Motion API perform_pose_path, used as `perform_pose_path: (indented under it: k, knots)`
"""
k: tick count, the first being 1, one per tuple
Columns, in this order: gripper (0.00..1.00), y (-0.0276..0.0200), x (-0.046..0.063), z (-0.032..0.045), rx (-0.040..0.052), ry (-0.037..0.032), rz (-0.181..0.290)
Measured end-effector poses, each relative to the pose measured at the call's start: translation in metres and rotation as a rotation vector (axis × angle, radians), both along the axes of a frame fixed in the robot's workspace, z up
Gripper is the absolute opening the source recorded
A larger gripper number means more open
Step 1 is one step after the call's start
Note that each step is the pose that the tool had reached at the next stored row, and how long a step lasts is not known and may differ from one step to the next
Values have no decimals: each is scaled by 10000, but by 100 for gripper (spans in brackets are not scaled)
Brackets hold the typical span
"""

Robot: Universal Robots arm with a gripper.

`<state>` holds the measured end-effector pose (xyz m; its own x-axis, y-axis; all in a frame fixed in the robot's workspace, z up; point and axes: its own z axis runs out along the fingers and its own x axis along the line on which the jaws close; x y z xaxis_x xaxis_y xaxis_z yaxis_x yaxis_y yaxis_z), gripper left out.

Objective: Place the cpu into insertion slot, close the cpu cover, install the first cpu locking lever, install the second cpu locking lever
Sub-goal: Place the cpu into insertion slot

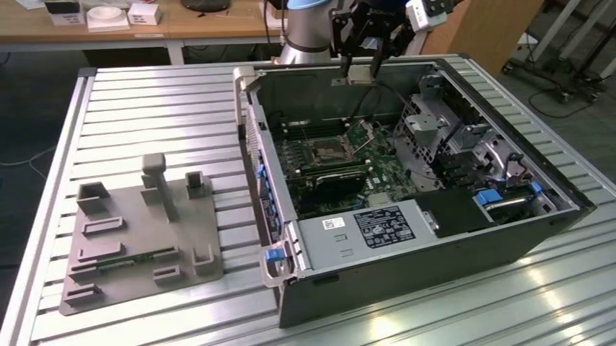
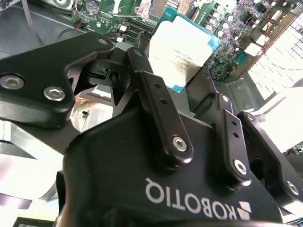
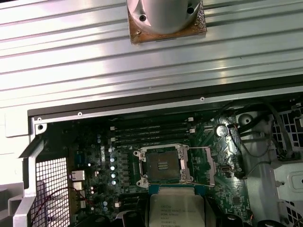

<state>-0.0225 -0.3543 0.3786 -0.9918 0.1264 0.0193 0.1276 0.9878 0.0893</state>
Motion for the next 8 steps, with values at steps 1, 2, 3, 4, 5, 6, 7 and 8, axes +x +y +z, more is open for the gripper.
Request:
perform_pose_path:
  k: [1,2,3,4,5,6,7,8]
  knots:
    - [54,0,0,0,0,0,-5]
    - [54,0,0,0,0,0,-12]
    - [54,0,0,0,0,0,-20]
    - [54,0,0,0,0,0,-31]
    - [54,0,0,0,0,0,-42]
    - [54,0,0,0,0,0,-54]
    - [54,0,0,0,0,0,-67]
    - [54,0,0,0,0,0,-81]
